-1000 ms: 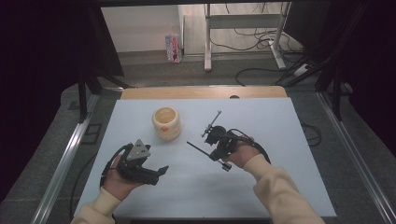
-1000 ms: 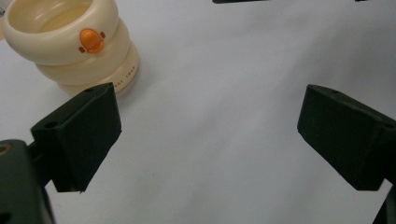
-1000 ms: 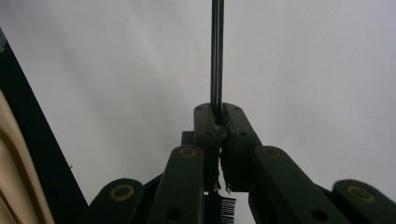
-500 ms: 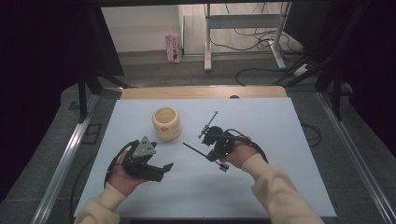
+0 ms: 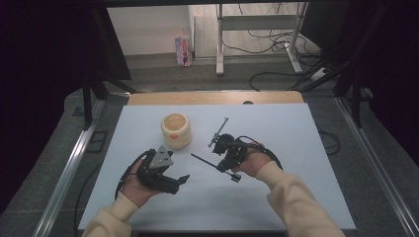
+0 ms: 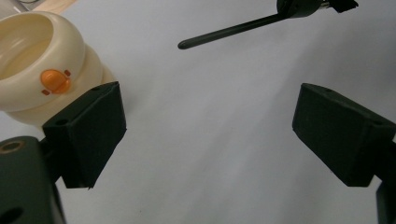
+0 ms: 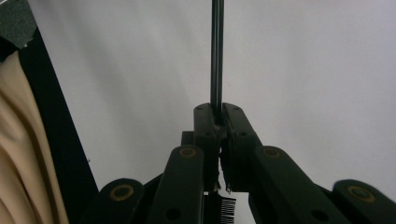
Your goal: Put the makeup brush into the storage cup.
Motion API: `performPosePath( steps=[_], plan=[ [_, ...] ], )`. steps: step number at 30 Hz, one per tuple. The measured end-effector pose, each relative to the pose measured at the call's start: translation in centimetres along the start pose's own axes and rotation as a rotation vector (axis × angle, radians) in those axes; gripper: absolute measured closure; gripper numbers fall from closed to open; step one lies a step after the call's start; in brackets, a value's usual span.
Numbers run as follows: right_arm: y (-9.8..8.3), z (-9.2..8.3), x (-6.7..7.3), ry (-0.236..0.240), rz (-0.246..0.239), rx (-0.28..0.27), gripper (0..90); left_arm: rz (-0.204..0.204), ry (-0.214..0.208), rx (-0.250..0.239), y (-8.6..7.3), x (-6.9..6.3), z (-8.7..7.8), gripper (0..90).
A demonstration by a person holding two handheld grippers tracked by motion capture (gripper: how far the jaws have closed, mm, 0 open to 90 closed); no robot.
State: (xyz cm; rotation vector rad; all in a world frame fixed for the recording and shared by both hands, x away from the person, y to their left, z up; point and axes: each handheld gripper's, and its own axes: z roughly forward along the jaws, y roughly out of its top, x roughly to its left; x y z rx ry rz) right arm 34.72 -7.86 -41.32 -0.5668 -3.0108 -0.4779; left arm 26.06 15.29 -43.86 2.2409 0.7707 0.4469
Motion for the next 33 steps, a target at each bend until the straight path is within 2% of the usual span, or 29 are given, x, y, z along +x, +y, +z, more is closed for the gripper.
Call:
performPosePath(
  steps=[8,17,18,20,28,32,33],
  plan=[
    [0.1,-0.1,0.1,0.002,-0.007,0.008,85.0,0.011,-0.001,0.008,0.4,-0.3,0.7,11.1],
    [0.4,0.1,0.2,0.022,-0.042,0.021,85.0,0.062,-0.018,0.013,0.8,-0.8,1.4,15.6],
    [0.4,0.2,0.1,0.036,-0.044,0.023,85.0,0.07,-0.018,0.014,0.9,-0.9,1.5,15.8],
    [0.5,0.2,0.2,0.031,-0.044,0.026,85.0,0.106,-0.015,0.019,1.2,-1.1,1.7,16.2],
    [0.8,0.4,0.1,0.069,-0.062,0.038,85.0,0.159,-0.025,0.026,1.7,-1.7,2.2,19.3],
    [1.0,0.5,-0.1,0.103,-0.072,0.052,85.0,0.212,-0.035,0.042,2.0,-1.8,2.5,23.5],
    [1.0,0.5,-0.1,0.103,-0.072,0.052,85.0,0.212,-0.035,0.042,2.0,-1.8,2.5,24.6]
  ],
)
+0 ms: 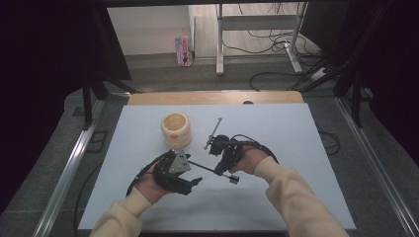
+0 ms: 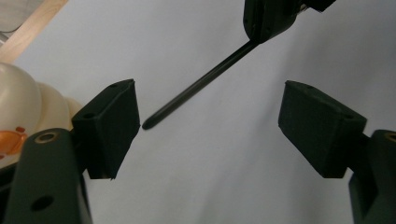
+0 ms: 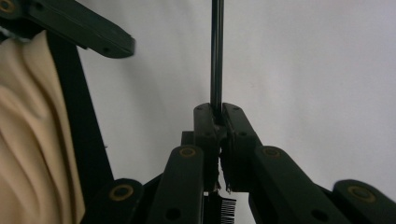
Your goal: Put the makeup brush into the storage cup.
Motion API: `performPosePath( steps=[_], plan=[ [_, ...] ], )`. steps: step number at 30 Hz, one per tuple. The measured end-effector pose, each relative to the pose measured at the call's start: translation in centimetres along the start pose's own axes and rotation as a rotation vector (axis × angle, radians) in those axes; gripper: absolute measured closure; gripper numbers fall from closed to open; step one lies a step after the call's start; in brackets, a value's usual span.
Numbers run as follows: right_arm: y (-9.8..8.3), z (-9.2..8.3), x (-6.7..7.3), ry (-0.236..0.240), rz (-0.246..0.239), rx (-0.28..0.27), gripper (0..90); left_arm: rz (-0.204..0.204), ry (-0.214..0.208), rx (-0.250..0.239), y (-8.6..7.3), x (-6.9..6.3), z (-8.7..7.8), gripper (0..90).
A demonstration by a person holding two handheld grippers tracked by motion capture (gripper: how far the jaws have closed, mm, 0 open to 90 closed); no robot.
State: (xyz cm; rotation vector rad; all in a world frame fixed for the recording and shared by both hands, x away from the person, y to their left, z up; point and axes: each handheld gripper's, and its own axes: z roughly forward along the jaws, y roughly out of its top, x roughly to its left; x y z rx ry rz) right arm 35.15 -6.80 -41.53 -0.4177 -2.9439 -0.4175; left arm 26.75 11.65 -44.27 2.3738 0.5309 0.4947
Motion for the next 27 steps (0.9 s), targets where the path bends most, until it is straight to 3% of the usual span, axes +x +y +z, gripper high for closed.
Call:
performPosePath(
  steps=[3,10,16,27],
  plan=[
    [0.2,0.1,-0.2,0.029,0.0,0.002,85.0,0.034,-0.017,0.011,0.3,-0.2,0.3,28.5],
    [0.6,0.2,-0.3,0.064,-0.021,0.02,85.0,0.069,-0.023,0.031,0.5,-0.3,1.0,34.4],
    [1.0,0.1,-0.4,0.087,-0.028,0.039,85.0,0.095,-0.023,0.05,0.7,-0.3,1.2,34.6],
    [1.2,-0.3,-0.9,0.103,-0.025,0.062,85.0,0.161,0.023,0.066,1.0,-0.6,1.2,39.7]
  ],
)
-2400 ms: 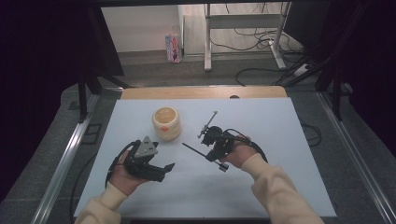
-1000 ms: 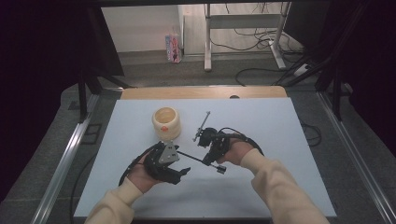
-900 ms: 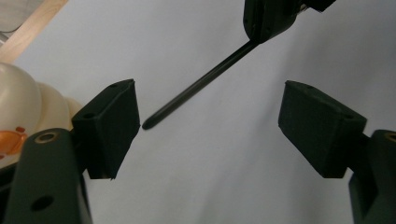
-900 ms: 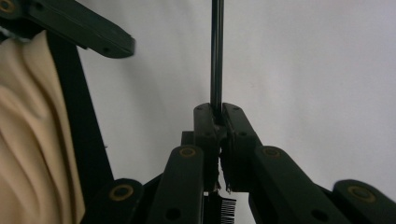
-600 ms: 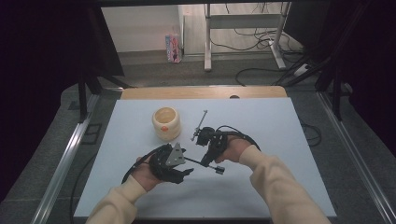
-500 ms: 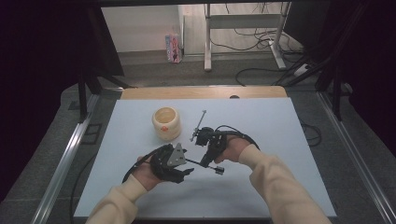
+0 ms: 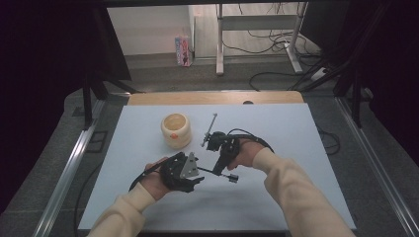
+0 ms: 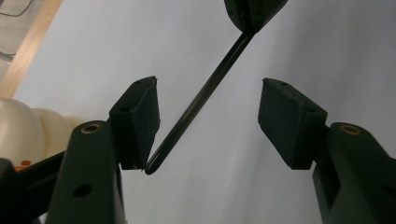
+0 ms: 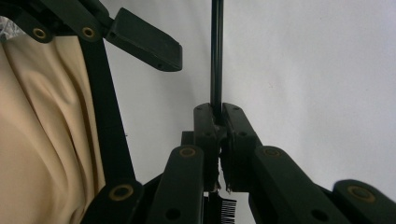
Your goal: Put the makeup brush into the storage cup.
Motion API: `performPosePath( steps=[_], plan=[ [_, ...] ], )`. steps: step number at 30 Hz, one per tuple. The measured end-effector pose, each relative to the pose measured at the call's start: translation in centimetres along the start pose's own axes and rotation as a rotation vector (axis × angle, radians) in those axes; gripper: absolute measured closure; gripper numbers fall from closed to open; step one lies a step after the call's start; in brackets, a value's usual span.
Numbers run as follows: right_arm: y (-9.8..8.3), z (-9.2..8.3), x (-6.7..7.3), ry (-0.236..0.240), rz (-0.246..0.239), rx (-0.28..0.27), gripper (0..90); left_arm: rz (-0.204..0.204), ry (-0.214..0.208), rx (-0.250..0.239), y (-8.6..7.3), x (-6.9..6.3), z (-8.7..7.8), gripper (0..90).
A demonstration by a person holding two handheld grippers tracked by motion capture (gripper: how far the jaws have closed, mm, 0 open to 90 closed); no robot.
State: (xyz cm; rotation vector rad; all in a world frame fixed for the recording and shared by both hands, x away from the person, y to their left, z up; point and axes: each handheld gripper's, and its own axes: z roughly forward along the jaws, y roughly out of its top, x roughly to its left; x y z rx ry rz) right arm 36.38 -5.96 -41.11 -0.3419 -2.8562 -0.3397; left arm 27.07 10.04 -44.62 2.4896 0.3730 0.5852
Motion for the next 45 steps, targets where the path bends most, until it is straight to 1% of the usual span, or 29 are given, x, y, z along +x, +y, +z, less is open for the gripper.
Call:
performPosePath(
  steps=[1,2,5,6,9,11,12,13,14,15,16,17,19,21,23,25,26,27,29,31,33,38,39,40,41,42,43,44,45],
  plan=[
    [0.0,0.0,0.0,-0.001,-0.001,0.0,85.0,0.01,0.005,0.006,0.1,-0.1,0.0,40.2],
    [0.0,0.0,0.0,0.002,0.002,0.0,85.0,0.04,0.017,0.025,0.3,-0.1,0.1,41.2],
    [0.1,0.0,-0.1,0.005,0.003,0.002,85.0,0.059,0.025,0.034,0.4,-0.2,0.3,43.4],
    [0.1,0.0,-0.1,0.004,-0.001,0.004,85.0,0.075,0.035,0.038,0.5,-0.3,0.4,45.0],
    [0.1,0.0,-0.2,0.012,0.005,0.006,85.0,0.141,0.079,0.067,0.7,-0.6,0.7,50.7],
    [0.1,0.0,-0.3,0.013,0.004,0.006,85.0,0.163,0.089,0.076,0.8,-0.8,0.8,54.1],
    [0.1,0.0,-0.3,0.016,0.003,0.007,85.0,0.188,0.096,0.078,1.0,-0.9,0.9,56.1],
    [0.1,-0.1,-0.3,0.017,0.002,0.006,85.0,0.188,0.096,0.078,1.0,-0.9,0.9,57.7],
    [0.1,-0.1,-0.3,0.017,0.002,0.006,85.0,0.204,0.097,0.083,1.1,-1.0,1.0,57.7],
    [0.1,-0.1,-0.3,0.015,0.007,0.002,85.0,0.211,0.097,0.082,1.1,-1.0,1.0,62.0],
    [0.1,-0.1,-0.3,0.015,0.007,0.002,85.0,0.222,0.098,0.083,1.2,-1.1,1.0,62.0],
    [0.1,-0.1,-0.3,0.019,0.009,0.002,85.0,0.231,0.097,0.081,1.3,-1.1,1.0,66.2],
    [0.1,-0.1,-0.3,0.019,0.008,0.001,85.0,0.24,0.095,0.081,1.3,-1.1,1.0,67.9],
    [0.1,-0.1,-0.3,0.023,0.008,0.0,84.9,0.242,0.093,0.08,1.3,-1.2,1.1,74.6],
    [0.1,-0.1,-0.3,0.024,0.009,0.001,84.9,0.253,0.096,0.08,1.3,-1.2,1.2,77.2],
    [0.1,0.0,-0.3,0.024,0.011,0.002,84.9,0.262,0.093,0.083,1.3,-1.3,1.3,78.5],
    [0.1,0.0,-0.4,0.026,0.011,0.002,84.8,0.285,0.095,0.09,1.3,-1.3,1.3,79.5],
    [0.1,0.0,-0.4,0.026,0.011,0.002,84.8,0.285,0.095,0.09,1.3,-1.3,1.3,80.3],
    [0.1,-0.1,-0.4,0.027,0.017,-0.002,84.7,0.307,0.097,0.098,1.3,-1.5,1.4,82.2],
    [0.1,-0.2,-0.5,0.03,0.015,-0.007,84.5,0.326,0.083,0.105,1.3,-1.6,1.5,84.3],
    [0.1,-0.2,-0.5,0.025,0.016,-0.005,84.6,0.346,0.09,0.108,1.3,-1.8,1.6,84.9],
    [0.0,-0.3,-0.5,0.026,0.018,-0.006,83.6,0.348,0.086,0.099,1.3,-1.7,1.6,85.4],
    [0.0,-0.3,-0.5,0.022,0.023,-0.008,82.5,0.348,0.087,0.098,1.3,-1.7,1.5,85.5],
    [0.0,-0.4,-0.5,0.013,0.025,-0.008,77.6,0.348,0.091,0.096,1.3,-1.7,1.5,85.5],
    [0.0,-0.4,-0.5,0.013,0.025,-0.008,77.6,0.348,0.091,0.093,1.3,-1.7,1.4,85.5],
    [0.0,-0.4,-0.7,0.003,0.038,-0.012,68.8,0.345,0.095,0.084,1.2,-1.7,1.3,85.5],
    [0.0,-0.4,-0.7,0.003,0.038,-0.012,68.8,0.336,0.094,0.071,1.2,-1.8,1.3,85.5],
    [-0.1,-0.8,-0.8,-0.042,0.055,-0.045,56.4,0.337,0.089,0.073,1.2,-1.7,1.3,85.6],
    [-0.3,-1.3,-0.9,-0.057,0.072,-0.078,55.2,0.337,0.088,0.078,1.1,-1.8,1.3,85.6]
  ],
)
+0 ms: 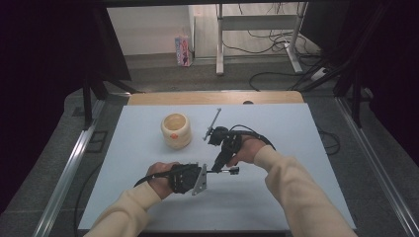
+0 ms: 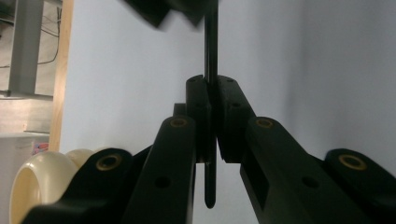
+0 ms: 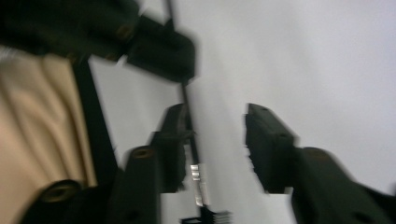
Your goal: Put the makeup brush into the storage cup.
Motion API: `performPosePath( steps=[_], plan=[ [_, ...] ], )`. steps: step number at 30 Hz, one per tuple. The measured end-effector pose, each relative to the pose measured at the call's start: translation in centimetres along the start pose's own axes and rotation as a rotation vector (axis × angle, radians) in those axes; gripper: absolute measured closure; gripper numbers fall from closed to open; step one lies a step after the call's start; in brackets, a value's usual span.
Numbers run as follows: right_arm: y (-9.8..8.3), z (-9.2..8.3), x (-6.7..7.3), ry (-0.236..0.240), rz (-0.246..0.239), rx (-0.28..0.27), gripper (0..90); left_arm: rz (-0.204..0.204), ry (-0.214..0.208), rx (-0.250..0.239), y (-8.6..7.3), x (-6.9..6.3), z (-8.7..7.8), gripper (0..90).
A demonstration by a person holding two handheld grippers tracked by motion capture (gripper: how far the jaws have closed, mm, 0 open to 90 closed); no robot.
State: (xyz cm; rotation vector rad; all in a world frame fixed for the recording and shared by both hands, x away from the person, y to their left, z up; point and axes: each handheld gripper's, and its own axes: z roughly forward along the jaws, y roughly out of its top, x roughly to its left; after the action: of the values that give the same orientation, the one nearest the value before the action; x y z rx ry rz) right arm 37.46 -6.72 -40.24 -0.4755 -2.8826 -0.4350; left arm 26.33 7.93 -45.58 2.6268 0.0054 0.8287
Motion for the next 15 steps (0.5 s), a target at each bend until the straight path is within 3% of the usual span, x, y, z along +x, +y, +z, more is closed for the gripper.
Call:
performPosePath(
  steps=[2,4,8,10,15],
  plan=[
    [-0.3,-1.2,-0.3,-0.022,0.036,-0.073,49.2,0.01,-0.003,0.013,-0.1,0.1,0.0,85.6],
    [-0.7,-2.5,-0.6,-0.053,0.075,-0.132,44.7,-0.01,-0.005,0.002,-0.3,0.1,0.0,85.6],
    [-1.5,-4.0,-0.7,-0.091,0.107,-0.175,38.3,-0.022,-0.003,-0.003,-0.4,0.2,0.0,85.6],
    [-2.5,-5.1,-0.7,-0.135,0.123,-0.21,33.1,-0.024,-0.003,0.002,-0.5,0.3,-0.1,85.6],
    [-4.7,-5.9,-0.4,-0.181,0.149,-0.277,28.1,-0.034,0.002,-0.004,-0.7,0.3,-0.3,85.6]
  ],
)
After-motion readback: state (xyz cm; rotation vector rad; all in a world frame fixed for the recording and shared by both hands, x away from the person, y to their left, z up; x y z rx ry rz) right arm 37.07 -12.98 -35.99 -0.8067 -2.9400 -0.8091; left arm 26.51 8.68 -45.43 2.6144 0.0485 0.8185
